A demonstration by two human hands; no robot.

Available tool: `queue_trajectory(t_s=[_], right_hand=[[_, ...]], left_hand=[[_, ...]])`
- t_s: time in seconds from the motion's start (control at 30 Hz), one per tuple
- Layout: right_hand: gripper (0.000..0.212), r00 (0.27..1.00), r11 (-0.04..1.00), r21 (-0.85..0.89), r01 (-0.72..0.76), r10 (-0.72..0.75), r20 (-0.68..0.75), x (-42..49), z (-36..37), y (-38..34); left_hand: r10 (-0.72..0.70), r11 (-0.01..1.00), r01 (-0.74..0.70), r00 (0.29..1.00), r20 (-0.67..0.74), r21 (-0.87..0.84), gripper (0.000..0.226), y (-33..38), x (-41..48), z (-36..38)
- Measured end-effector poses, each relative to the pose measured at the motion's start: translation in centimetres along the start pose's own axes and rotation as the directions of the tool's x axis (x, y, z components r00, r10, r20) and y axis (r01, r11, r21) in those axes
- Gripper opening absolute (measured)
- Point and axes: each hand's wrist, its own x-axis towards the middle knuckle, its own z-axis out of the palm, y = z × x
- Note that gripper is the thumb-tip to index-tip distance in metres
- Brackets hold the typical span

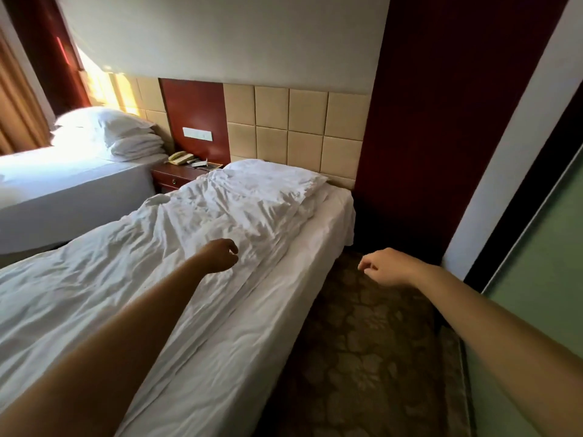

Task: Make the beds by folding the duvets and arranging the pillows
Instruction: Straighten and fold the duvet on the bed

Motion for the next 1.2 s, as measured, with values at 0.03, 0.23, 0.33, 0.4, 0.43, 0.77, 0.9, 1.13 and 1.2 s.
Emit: queue_trajectory(t_s=[0.03,0.23,0.33,0.4,0.43,0.77,0.9,1.13,1.2], right_hand=[[0.031,1.000,1.000,0.015,0.013,-0.013,0.020,1.1,0.2,2.1],[0.029,0.998,0.998,0.037,0.041,-0.043,0.050,10.5,-1.0,11.9],[0.030,0.996,0.994,0.064,0.087,-0.088,0.011,17.0,-2.6,14.7],[0.032,0.993,0.992,0.047,0.115,-0.116,0.011,21.8,-4.0,16.2],[0.032,0.992,0.991,0.033,0.127,-0.127,0.004,24.4,-4.7,17.0],[0.033,0.995,0.991,0.131,0.024,-0.012,-0.096,45.8,-12.7,28.9],[0.031,1.000,0.965,0.261,-0.031,0.029,0.011,52.7,-12.7,35.6],[0.034,1.000,0.957,0.290,-0.001,-0.002,0.011,72.4,-16.6,44.6],[0.034,0.999,0.962,0.271,0.045,-0.051,0.017,78.3,-18.8,45.7]], left_hand=[[-0.013,1.000,0.013,1.000,0.009,0.012,0.029,1.7,0.6,1.0],[-0.082,0.984,0.081,0.997,-0.003,0.159,0.033,8.8,6.1,3.7],[-0.138,0.974,0.144,0.989,-0.049,0.177,0.034,10.7,11.6,3.1],[-0.146,0.971,0.156,0.987,-0.067,0.180,0.033,12.0,16.1,2.7],[-0.141,0.972,0.152,0.987,-0.076,0.177,0.032,12.6,18.8,2.6],[-0.116,0.969,0.114,0.993,-0.002,0.219,0.030,21.6,46.3,3.1],[-0.124,0.954,0.095,0.989,0.084,0.283,0.030,26.1,55.0,5.9],[-0.235,0.947,0.219,0.971,0.039,0.234,0.029,29.6,70.5,9.9],[-0.308,0.933,0.298,0.951,0.022,0.204,0.030,29.9,74.0,10.1]])
